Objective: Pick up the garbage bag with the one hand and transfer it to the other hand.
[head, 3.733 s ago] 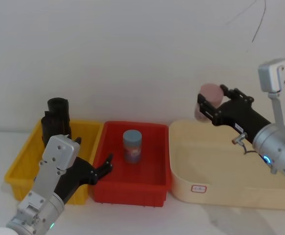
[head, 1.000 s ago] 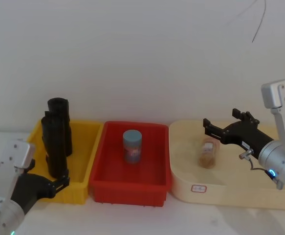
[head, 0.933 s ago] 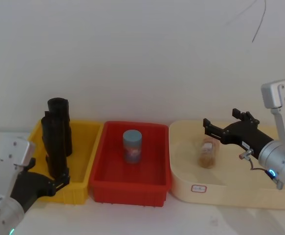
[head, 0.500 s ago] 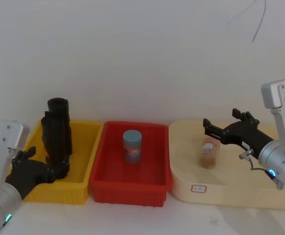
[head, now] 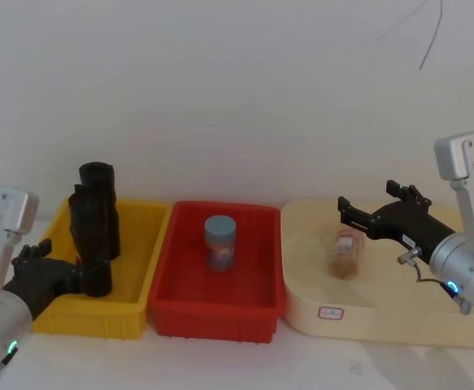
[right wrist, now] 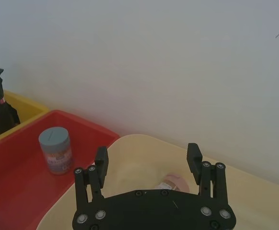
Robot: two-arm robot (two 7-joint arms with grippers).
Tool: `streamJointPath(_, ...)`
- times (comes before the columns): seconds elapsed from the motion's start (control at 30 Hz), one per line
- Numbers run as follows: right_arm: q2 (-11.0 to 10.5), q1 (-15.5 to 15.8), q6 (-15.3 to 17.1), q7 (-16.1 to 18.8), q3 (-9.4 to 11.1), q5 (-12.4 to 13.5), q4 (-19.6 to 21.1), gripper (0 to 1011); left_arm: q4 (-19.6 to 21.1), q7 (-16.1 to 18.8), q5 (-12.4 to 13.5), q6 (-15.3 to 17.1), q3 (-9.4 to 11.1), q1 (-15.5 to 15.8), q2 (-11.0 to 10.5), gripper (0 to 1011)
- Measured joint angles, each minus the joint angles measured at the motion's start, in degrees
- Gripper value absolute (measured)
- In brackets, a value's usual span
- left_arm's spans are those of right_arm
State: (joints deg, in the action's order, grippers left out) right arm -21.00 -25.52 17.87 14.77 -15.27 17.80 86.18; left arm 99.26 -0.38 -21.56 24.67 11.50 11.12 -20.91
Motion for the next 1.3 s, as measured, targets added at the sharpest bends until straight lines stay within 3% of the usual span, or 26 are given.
streamJointPath(0.53, 0.0, 0.0, 0.0, 0.0, 0.0, 0.0, 0.0, 1000, -4.3, 1.7, 1.5, 2.1, 0.8, 3.3, 2.6, 1000)
streamJointPath(1.3, 0.0, 0.0, 0.0, 0.0, 0.0, 0.0, 0.0, 1000, -13.2, 0.6, 3.6, 2.1, 2.5, 9.4, 4.9, 1001)
